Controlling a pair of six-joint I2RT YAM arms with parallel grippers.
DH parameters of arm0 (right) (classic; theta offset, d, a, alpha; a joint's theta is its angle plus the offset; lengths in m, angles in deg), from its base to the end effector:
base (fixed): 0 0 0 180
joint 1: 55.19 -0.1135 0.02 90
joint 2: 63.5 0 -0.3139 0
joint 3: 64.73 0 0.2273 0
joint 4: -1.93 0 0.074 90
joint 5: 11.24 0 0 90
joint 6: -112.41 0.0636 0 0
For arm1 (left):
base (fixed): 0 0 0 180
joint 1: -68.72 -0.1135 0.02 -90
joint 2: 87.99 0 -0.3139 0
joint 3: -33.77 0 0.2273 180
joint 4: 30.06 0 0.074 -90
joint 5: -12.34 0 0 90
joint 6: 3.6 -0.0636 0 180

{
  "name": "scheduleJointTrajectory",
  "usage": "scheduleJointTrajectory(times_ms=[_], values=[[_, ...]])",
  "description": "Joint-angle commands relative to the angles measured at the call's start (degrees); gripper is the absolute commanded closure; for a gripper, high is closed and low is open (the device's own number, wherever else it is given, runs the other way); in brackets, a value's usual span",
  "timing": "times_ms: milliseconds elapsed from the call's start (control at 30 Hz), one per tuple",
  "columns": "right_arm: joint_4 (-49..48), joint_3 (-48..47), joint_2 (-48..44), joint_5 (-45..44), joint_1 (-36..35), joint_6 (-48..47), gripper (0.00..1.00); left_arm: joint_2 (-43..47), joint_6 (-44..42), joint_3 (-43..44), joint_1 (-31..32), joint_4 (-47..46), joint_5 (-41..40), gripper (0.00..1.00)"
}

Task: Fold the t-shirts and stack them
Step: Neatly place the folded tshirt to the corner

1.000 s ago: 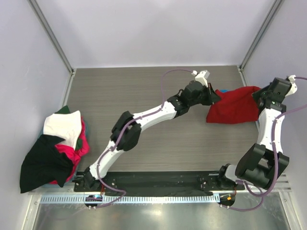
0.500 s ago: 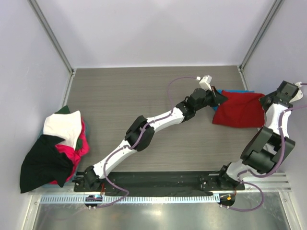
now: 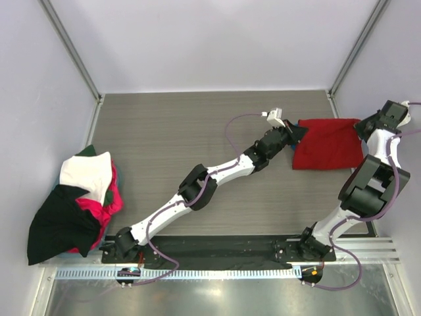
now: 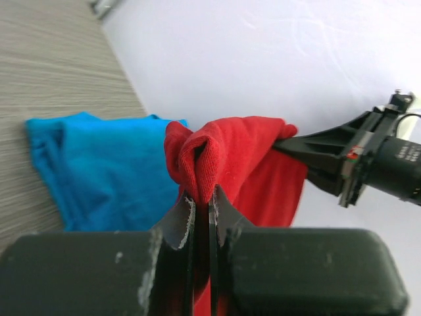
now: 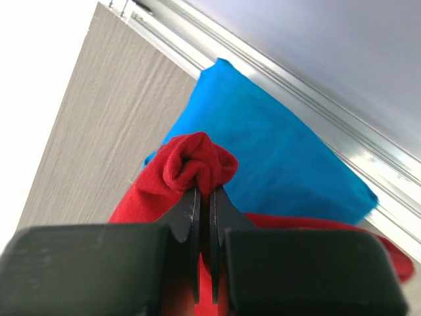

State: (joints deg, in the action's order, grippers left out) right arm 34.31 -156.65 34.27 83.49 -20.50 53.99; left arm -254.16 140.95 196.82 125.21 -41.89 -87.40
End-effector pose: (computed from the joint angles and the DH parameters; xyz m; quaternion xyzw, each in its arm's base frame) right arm 0.3290 -0.2213 0.3163 0.4763 0.7626 0.0253 0.4370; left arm 0.3882 -0.5668 0.1969 -0.0534 0.6500 -0.5919 0.4736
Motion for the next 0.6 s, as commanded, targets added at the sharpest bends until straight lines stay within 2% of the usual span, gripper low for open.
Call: scheduleJointTrajectory(times_ms=[0,233,267,300,333,367,400,467,567], values=[[-6.71,-4.93,3.90,1.50,1.69,1.12,0.99,-0.73,0.91,2.90,-0.42,-5.30,-5.20,1.00],[-7.68,-6.08,7.16,0.63,1.78,1.47,0.96,-1.70,0.21,3.52,-1.12,-6.18,-9.33,0.98],[-7.68,-6.43,7.51,0.63,1.78,1.47,0.91,-1.70,0.56,3.52,-1.38,-6.09,-10.21,0.91],[-7.33,-7.13,7.86,0.28,1.78,1.39,0.70,-1.53,0.74,3.34,-1.56,-6.00,-10.56,0.58],[-6.28,-7.40,8.04,-0.33,1.78,1.30,0.63,-1.44,0.48,3.34,-1.91,-6.17,-10.65,0.47],[-5.66,-7.75,8.04,-2.43,1.78,1.12,0.58,-1.35,0.04,3.26,-2.17,-6.78,-10.13,0.40],[-5.22,-7.76,7.70,-3.58,1.60,0.86,0.48,-0.57,-0.92,3.25,-2.35,-6.70,-9.69,0.26],[-4.52,-7.41,6.30,-7.34,1.43,-0.10,0.44,1.01,-1.37,2.73,-3.22,-4.87,-8.81,0.15],[-3.81,-7.14,4.71,-8.42,0.55,-1.16,0.44,6.37,-3.39,-2.97,-4.54,-5.91,-6.62,0.11]])
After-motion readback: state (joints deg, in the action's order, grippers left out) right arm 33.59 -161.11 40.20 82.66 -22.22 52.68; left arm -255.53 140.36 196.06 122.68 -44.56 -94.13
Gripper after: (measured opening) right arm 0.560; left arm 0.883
